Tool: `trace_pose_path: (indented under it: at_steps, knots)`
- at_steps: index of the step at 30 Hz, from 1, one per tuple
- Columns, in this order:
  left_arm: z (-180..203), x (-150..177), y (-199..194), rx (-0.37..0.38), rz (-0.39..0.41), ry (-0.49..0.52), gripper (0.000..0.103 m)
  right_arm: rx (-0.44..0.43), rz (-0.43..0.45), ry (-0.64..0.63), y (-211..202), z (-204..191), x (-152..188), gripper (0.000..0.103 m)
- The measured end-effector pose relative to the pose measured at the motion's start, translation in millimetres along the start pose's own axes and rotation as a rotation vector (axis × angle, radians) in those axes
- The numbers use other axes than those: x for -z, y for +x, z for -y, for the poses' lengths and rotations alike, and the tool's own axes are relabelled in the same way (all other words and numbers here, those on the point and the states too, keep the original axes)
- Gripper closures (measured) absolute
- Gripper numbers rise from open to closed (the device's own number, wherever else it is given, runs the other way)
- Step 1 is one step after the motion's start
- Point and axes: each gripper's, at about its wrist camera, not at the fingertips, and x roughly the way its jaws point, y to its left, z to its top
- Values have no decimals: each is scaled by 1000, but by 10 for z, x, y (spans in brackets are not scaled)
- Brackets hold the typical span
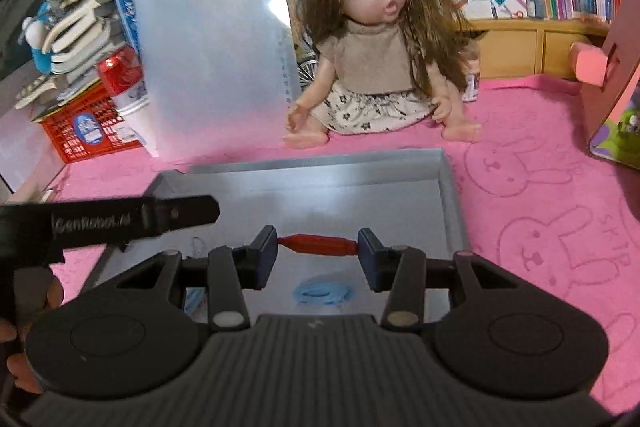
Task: Organize rigid objects
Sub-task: 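Carry the marker into the white box and open both tools to release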
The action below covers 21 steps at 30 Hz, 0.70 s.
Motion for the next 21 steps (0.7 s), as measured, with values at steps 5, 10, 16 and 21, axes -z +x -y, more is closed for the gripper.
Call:
trace_pose_path:
  at_steps: [5,10,16,21]
  knots:
    - [68,-39,156,-20,-7,90,61,11,3,-28,98,-20,44,54]
    - [60,76,257,-52,-46,89,61,34,-1,-42,165,-33,80,54]
    - [37,244,262,-84,-63,110,61,80,-15,-102,192,-77,155,54]
    - [30,323,182,-91,-53,134,61,94,-33,-105,211,-71,180,54]
